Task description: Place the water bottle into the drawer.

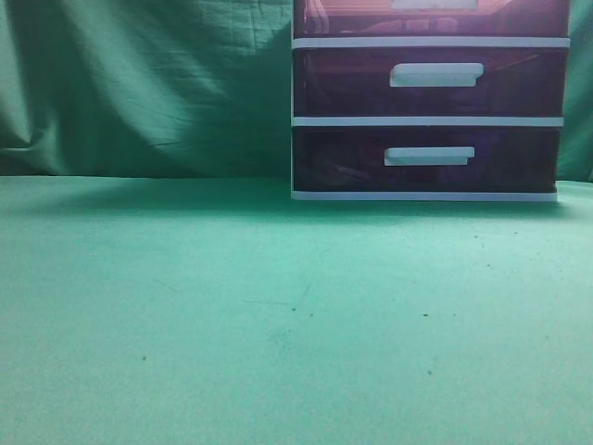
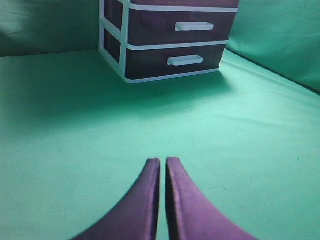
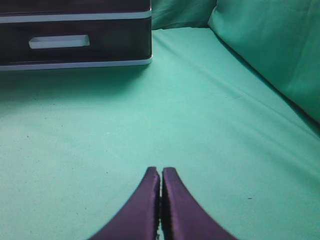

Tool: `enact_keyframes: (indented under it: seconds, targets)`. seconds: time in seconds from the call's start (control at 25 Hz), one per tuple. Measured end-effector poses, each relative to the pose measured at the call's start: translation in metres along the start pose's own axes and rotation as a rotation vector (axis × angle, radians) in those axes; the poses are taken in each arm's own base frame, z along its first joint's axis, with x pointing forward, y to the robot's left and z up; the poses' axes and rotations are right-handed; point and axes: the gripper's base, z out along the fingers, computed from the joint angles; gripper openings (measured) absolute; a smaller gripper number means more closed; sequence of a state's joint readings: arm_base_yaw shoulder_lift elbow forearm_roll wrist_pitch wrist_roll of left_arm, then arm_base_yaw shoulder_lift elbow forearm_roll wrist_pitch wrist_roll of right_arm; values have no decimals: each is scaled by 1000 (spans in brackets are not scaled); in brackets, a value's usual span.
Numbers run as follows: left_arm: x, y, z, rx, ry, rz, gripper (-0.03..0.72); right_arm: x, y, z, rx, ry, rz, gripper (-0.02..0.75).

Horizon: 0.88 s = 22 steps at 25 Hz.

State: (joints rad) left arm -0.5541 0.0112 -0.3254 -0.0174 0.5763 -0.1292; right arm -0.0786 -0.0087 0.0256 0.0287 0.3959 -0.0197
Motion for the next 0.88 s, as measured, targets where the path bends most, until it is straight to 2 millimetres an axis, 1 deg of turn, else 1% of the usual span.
enact_keyframes:
  seconds: [0.84, 0.88]
  targets:
    - [0, 0, 0, 0, 0, 0, 0, 0, 0, 0, 0, -5, 0, 0]
    - [0, 1, 0, -9, -1, 28, 0, 0, 0, 0, 0, -5, 0, 0]
